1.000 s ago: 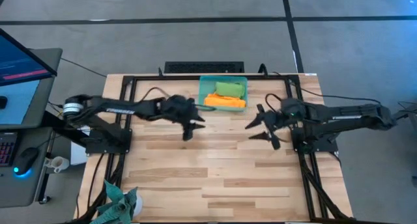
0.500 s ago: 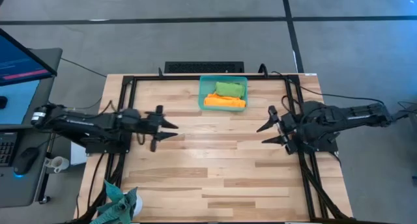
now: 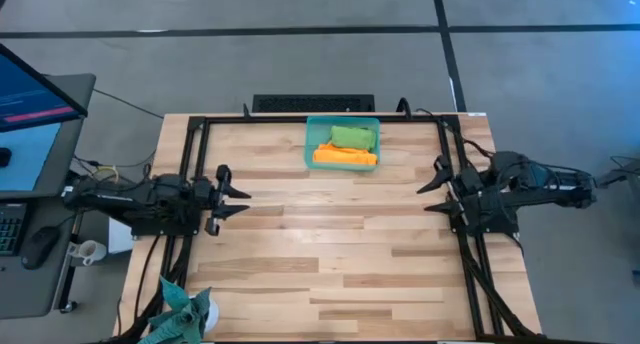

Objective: Roll microfiber towels into tight, uniform cylinder then place into a basket
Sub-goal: Return to Home Position

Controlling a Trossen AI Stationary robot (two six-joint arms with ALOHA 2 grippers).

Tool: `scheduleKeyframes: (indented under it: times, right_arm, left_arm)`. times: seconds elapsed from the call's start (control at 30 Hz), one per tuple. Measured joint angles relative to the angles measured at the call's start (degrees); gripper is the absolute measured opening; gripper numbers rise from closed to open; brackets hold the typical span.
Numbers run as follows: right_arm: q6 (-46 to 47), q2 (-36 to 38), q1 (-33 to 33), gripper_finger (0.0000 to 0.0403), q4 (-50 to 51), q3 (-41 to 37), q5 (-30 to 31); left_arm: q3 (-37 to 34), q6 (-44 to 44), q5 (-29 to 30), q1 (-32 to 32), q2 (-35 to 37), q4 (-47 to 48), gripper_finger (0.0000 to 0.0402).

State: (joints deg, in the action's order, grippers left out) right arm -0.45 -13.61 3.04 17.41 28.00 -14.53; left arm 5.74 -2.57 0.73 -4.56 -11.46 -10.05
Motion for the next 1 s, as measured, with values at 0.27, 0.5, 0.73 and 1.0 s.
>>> scheduleKeyframes:
  times: [0.27, 0.5, 0.73, 1.0]
  right_arm:
    - [1.5, 5.4, -0.1, 0.0228, -8.6, -12.3, 0.5]
    - [4.1, 9.0, -2.3, 0.0228, -15.1, -22.2, 5.2]
    - [5.1, 11.1, -5.5, 0.0228, -19.6, -27.6, 7.2]
    - [7.7, 11.0, -7.3, 0.0228, -19.4, -27.6, 7.2]
  left_arm:
    - [-5.1, 0.0, 0.0, 0.0, 11.5, 2.9, 0.0118]
    - [-5.1, 0.7, 0.9, 0.0, 10.9, 7.7, 0.0118]
    - [-5.1, 3.6, 4.2, 0.0, 10.8, 7.6, 0.0118]
    - [-5.2, 2.5, 3.9, 0.0, 10.8, 7.7, 0.0118]
